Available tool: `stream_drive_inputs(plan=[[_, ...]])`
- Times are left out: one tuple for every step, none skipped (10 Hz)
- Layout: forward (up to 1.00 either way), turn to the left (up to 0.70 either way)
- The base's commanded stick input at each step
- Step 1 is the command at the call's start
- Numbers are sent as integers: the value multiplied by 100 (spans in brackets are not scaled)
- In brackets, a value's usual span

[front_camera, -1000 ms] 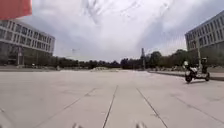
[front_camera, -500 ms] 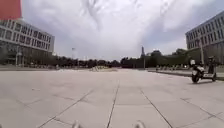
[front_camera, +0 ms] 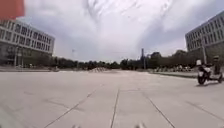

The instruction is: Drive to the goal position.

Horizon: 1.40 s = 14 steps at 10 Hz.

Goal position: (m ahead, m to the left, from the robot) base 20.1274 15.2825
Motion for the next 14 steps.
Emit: stream_drive_inputs(plan=[[70,-14],[70,-14],[70,-14],[70,-14],[70,-14],[70,-14],[70,-12],[70,-8],[70,-4],[70,0],[70,0],[70,0],[70,0],[70,0]])
